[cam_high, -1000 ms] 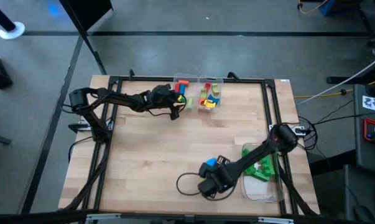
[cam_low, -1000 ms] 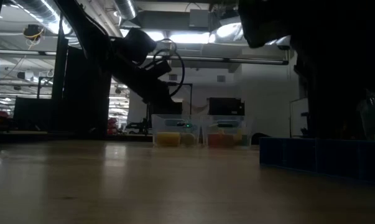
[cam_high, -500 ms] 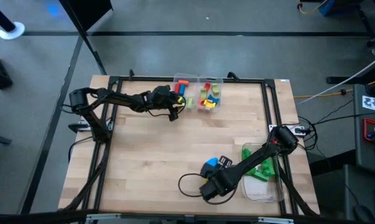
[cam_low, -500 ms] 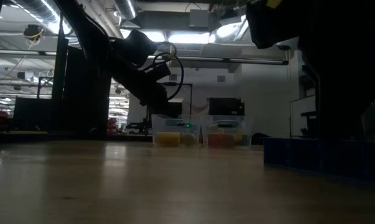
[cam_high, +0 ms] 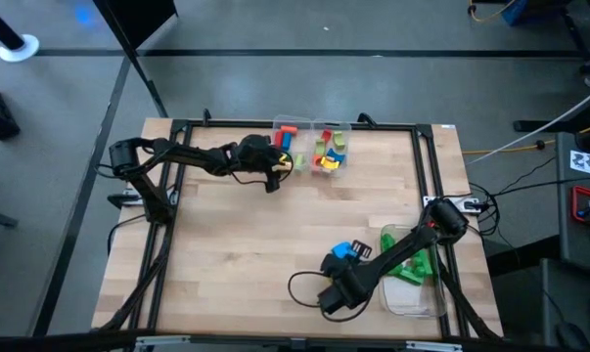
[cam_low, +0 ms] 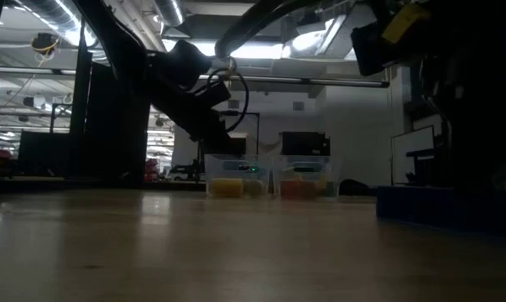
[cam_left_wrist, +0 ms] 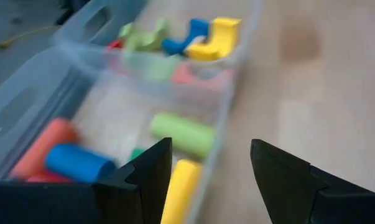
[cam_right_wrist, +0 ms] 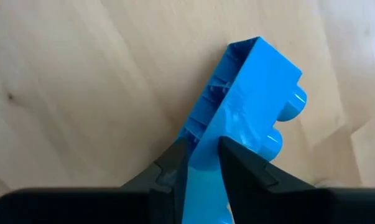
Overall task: Sort blocks by size
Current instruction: Put the blue 4 stud game piece into the bottom transparent bin
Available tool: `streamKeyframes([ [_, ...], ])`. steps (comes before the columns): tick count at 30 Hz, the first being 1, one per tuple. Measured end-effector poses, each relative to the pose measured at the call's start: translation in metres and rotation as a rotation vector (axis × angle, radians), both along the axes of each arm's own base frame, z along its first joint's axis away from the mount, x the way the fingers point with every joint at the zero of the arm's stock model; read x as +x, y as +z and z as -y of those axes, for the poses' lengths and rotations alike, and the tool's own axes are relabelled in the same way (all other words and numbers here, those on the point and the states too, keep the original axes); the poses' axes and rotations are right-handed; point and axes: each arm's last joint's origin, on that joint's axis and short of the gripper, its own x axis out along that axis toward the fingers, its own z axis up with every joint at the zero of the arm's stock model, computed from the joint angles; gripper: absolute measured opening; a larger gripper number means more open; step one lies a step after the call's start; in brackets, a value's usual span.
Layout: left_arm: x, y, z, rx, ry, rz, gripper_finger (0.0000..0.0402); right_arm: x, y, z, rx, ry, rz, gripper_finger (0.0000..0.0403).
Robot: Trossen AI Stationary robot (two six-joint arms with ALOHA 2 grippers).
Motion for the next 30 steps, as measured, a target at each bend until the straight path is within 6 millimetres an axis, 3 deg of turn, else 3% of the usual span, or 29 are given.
streamKeyframes([
  [7,0.008,0.001,0.019,0.027,-0.188,0.007,0.0202,0.005,0.004,0.001,-0.054,0.055,0.038,0.0092],
  [16,0.024,0.006,0.067,0.169,-0.414,0.042,0.0202,0.013,0.036,-0.002,-0.127,0.147,0.067,0.0092],
  [22,0.032,0.012,0.102,0.213,-0.528,0.123,0.0202,0.002,0.059,0.006,-0.225,0.179,-0.072,0.0092],
  [30,0.043,0.001,0.138,0.226,-0.626,0.189,0.0202,0.003,0.051,0.015,-0.234,0.206,-0.120,0.0092],
])
